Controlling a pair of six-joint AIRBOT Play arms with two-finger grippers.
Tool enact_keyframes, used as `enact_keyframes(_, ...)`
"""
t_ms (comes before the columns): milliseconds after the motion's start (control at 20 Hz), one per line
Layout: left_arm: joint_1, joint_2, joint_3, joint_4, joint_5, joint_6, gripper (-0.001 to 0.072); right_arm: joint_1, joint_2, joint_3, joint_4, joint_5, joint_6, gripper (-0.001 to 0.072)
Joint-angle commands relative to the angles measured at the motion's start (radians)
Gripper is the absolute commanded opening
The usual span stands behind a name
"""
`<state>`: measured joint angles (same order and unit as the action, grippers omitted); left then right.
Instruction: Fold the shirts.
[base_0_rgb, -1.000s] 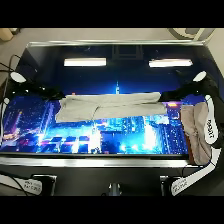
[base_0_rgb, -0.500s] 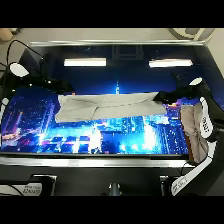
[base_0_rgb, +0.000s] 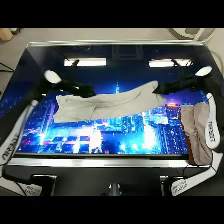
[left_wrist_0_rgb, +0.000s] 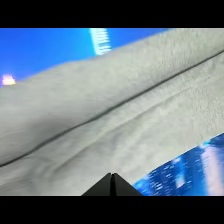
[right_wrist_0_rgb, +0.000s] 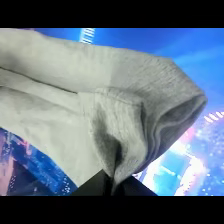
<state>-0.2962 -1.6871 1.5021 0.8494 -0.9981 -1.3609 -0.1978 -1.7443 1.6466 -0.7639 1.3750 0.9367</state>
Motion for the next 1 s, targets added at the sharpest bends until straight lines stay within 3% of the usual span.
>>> enact_keyframes(0, -0.123, -0.127, 0.001, -0.222, 0.158, 0.000, 0.0030, 0.030, 0.179, 0.001, 0.027, 0.060, 0.043, 0.0022)
enact_keyframes(300, -0.290, -0.275, 0.001, -0.559, 0.302, 0.001, 0.0029, 0.058, 0.423, 0.001, 0.023, 0.148, 0.173, 0.0024)
enact_keyframes(400, -0.330, -0.290, 0.001, -0.650, 0.342, 0.050, 0.0028, 0.058, 0.459, 0.001, 0.020, 0.175, 0.192, 0.0024)
enact_keyframes(600, -0.257, -0.221, -0.008, -0.604, 0.294, 0.166, 0.0027, 0.058, 0.462, 0.001, 0.014, 0.070, 0.197, 0.0024)
enact_keyframes(750, -0.097, -0.051, -0.023, -0.446, 0.264, 0.165, 0.0027, 0.095, 0.418, 0.001, 0.061, -0.048, 0.191, 0.0024)
enact_keyframes(950, 0.193, 0.227, -0.023, -0.317, 0.196, 0.163, 0.0027, 0.301, 0.268, 0.001, 0.113, -0.193, 0.144, 0.0024)
